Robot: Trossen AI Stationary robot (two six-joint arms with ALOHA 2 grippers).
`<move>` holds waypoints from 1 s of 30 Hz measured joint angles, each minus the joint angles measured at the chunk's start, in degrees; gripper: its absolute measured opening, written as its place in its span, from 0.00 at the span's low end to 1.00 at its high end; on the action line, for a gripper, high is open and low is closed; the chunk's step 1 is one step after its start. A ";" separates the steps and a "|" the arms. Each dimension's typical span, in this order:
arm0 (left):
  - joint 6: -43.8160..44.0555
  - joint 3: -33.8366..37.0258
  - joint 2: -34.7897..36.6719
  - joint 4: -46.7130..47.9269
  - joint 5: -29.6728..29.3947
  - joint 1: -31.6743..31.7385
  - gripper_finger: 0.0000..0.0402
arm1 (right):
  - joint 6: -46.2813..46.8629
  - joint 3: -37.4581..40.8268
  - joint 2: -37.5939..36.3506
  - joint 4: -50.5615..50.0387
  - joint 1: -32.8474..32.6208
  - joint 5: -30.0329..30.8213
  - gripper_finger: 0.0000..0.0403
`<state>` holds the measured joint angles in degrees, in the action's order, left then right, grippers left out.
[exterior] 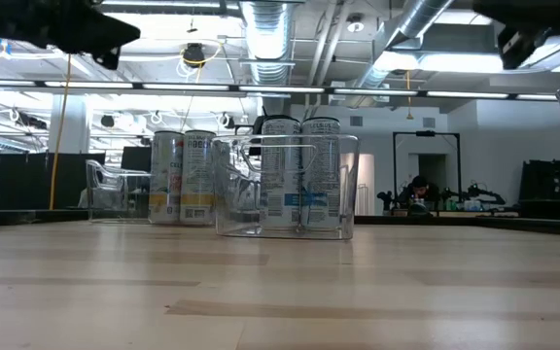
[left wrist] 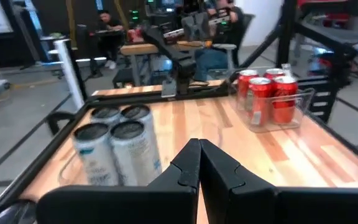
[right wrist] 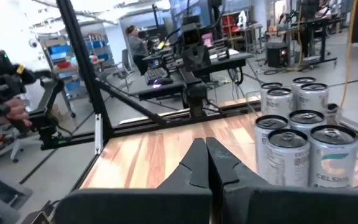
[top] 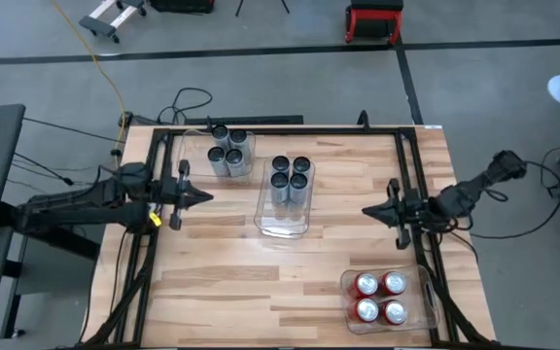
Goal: Sort soda cans
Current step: Return to Home Position
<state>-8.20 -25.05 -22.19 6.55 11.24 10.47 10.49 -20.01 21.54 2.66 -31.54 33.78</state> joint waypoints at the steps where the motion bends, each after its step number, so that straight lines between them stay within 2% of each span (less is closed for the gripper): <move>1: 0.30 1.01 1.45 0.30 -0.86 -0.01 0.00 | 0.00 0.74 -0.87 0.05 0.90 -0.69 0.00; 9: 1.98 6.25 9.39 0.33 -1.65 -0.01 0.00 | -0.44 8.13 -14.22 -0.44 3.60 -2.51 0.00; 13: 2.12 8.92 11.46 0.54 -1.66 -0.01 0.00 | 0.21 11.98 -21.47 -0.19 3.60 -5.90 0.00; 18: 4.48 13.46 12.20 -1.58 -1.64 -0.01 0.00 | 1.46 13.88 -19.82 3.09 4.06 -11.29 0.00; 23: 6.11 17.40 12.38 -7.17 -1.44 -0.01 0.00 | 1.23 15.06 -19.62 3.38 6.48 -11.32 0.00; 30: 3.86 17.76 13.02 -7.26 -1.42 -0.01 0.00 | -2.41 15.28 -19.60 3.19 13.14 -13.01 0.00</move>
<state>-4.35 -7.29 -9.17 -0.71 9.82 10.46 8.08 -4.73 1.93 5.85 -18.40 20.76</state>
